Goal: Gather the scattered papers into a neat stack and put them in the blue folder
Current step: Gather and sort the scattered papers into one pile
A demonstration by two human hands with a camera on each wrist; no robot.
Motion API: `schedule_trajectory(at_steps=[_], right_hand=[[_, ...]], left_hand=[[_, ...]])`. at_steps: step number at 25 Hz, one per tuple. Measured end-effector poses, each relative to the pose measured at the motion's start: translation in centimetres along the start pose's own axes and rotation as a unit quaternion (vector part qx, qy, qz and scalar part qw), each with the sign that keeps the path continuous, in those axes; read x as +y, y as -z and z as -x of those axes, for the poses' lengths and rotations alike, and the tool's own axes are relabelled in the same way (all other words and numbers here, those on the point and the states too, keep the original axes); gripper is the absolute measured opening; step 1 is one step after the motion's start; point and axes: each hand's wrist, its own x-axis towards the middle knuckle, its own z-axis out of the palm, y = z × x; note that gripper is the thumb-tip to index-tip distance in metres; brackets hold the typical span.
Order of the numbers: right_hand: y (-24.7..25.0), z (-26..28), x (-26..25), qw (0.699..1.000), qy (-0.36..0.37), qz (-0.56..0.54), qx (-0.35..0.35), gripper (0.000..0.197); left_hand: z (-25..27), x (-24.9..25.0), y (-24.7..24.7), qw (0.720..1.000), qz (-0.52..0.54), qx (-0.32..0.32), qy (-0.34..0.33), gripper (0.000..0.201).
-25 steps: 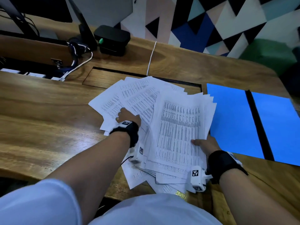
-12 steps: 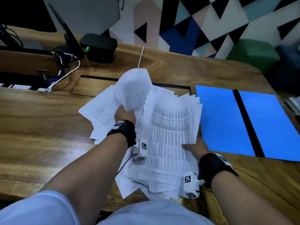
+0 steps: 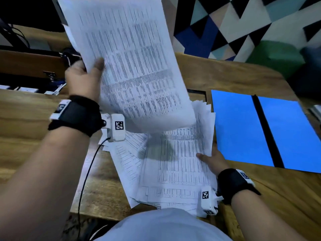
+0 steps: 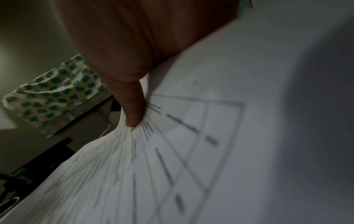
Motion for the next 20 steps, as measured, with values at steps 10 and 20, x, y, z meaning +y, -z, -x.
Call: schedule_trajectory(at_steps=[10, 20], right_hand=[[0.4, 1.3, -1.7, 0.994, 0.018, -0.108, 0.003, 0.065], [-0.2, 2.0, 0.1, 0.996, -0.044, -0.081, 0.003, 0.055]], left_hand=[[15.2, -13.7, -2.6, 0.888, -0.264, -0.238, 0.291, 0.073], [16.5, -13.0, -0.4, 0.836, -0.323, -0.359, 0.259, 0.046]])
